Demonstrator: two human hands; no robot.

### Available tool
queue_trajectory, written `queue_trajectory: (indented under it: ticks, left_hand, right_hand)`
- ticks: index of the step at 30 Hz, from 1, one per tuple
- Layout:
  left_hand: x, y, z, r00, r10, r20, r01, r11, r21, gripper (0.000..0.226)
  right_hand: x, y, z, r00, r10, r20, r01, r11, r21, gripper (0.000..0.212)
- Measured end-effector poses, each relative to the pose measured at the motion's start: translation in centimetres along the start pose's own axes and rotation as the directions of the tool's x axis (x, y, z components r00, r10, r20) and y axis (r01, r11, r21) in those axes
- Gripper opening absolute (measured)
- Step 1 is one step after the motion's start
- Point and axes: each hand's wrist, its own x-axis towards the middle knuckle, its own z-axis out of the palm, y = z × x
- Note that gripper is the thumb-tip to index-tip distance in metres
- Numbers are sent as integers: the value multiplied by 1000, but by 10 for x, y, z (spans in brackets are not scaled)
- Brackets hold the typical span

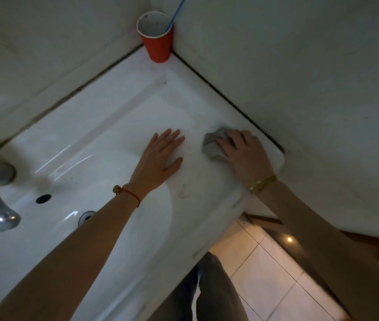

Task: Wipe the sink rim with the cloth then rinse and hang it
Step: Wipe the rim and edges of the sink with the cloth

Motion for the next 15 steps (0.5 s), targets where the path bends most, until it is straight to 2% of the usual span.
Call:
queue_trajectory:
  ticks: [2, 4, 6, 9, 15]
  left_hand:
    - [-2, 0, -1, 1000, 2, -7, -2, 1000, 2, 53]
    - [-3, -2, -4, 999, -24, -47, 26, 999, 42, 53]
    - [-6, -10, -11, 996, -62, -70, 69, 992, 102, 55]
    - [-12, -22, -18, 993, -107, -50, 113, 984, 140, 57]
    - [-11, -23, -17, 987, -143, -75, 149, 985, 89, 58]
  right_hand:
    - [8, -13, 8, 992, 34, 121, -46, 994, 96, 43]
    - [5, -23, 14, 990, 53, 130, -73, 986, 149, 51]
    - [-10, -37, 16, 994, -54, 91, 34, 976, 214, 53]
    - [-22, -45, 24, 977, -205, 66, 179, 943, 280, 42]
    - [29, -52, 29, 992, -32, 125, -14, 936, 353, 36]
